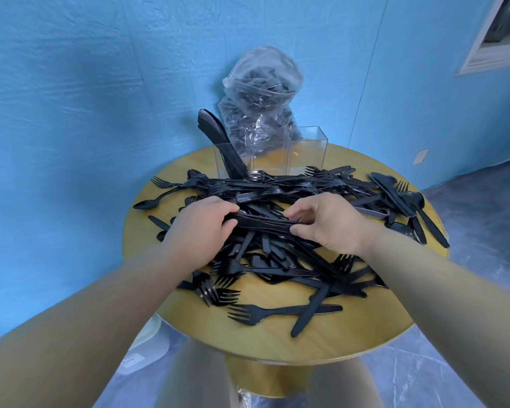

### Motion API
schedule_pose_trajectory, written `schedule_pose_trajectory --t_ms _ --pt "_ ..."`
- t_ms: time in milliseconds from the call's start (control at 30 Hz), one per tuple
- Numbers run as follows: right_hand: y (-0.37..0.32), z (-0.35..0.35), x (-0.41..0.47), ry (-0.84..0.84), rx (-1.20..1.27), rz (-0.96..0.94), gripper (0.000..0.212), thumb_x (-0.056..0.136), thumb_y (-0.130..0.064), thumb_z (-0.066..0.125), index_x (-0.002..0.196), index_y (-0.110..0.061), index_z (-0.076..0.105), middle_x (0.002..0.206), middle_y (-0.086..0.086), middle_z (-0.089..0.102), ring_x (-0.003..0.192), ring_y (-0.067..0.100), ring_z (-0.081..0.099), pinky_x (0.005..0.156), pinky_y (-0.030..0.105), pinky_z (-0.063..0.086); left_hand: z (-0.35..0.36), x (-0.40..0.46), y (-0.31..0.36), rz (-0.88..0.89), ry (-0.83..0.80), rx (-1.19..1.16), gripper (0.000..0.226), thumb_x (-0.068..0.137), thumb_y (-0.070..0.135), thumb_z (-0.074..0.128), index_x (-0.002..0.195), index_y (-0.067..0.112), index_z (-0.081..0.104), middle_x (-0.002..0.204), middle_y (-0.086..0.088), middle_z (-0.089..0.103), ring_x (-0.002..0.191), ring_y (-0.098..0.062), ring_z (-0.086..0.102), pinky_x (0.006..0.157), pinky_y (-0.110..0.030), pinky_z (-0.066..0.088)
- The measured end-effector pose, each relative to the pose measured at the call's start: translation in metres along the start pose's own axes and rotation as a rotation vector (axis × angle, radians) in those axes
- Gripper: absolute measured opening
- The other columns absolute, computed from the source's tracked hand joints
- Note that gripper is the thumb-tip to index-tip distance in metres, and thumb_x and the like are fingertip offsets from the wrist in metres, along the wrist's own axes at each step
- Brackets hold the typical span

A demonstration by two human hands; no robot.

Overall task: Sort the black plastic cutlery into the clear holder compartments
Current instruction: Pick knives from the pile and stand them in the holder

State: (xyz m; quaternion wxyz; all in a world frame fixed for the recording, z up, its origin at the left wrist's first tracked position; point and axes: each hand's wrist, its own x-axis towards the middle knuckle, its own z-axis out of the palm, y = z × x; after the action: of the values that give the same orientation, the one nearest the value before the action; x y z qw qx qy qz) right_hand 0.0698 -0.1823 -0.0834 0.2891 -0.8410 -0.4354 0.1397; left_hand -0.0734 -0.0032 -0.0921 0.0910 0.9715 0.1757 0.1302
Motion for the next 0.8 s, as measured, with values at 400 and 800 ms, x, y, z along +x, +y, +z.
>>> schedule_pose_trajectory --t_ms 400,800 --pt "0.003 0.0 0.001 0.047 -0.021 0.0 0.018 0.09 -0.011 0.062 0.101 -0.021 0.07 0.092 -0.011 0.066 0.09 0.004 0.061 0.091 0.018 0.045 -0.002 -0.001 -0.004 0.011 0.033 -0.049 0.037 0.095 0.028 0.053 0.132 0.026 0.054 0.128 0.005 0.057 0.109 -0.013 0.058 0.092 -0.034 0.049" --pt "0.001 -0.006 -0.003 0.104 0.087 -0.044 0.018 0.09 -0.007 0.059 0.089 -0.023 0.065 0.085 -0.006 0.07 0.085 0.009 0.066 0.086 0.022 0.049 -0.011 0.0 0.005 0.0 0.093 -0.069 0.04 0.098 0.022 0.044 0.137 0.025 0.047 0.129 0.004 0.059 0.118 -0.015 0.052 0.091 -0.029 0.042"
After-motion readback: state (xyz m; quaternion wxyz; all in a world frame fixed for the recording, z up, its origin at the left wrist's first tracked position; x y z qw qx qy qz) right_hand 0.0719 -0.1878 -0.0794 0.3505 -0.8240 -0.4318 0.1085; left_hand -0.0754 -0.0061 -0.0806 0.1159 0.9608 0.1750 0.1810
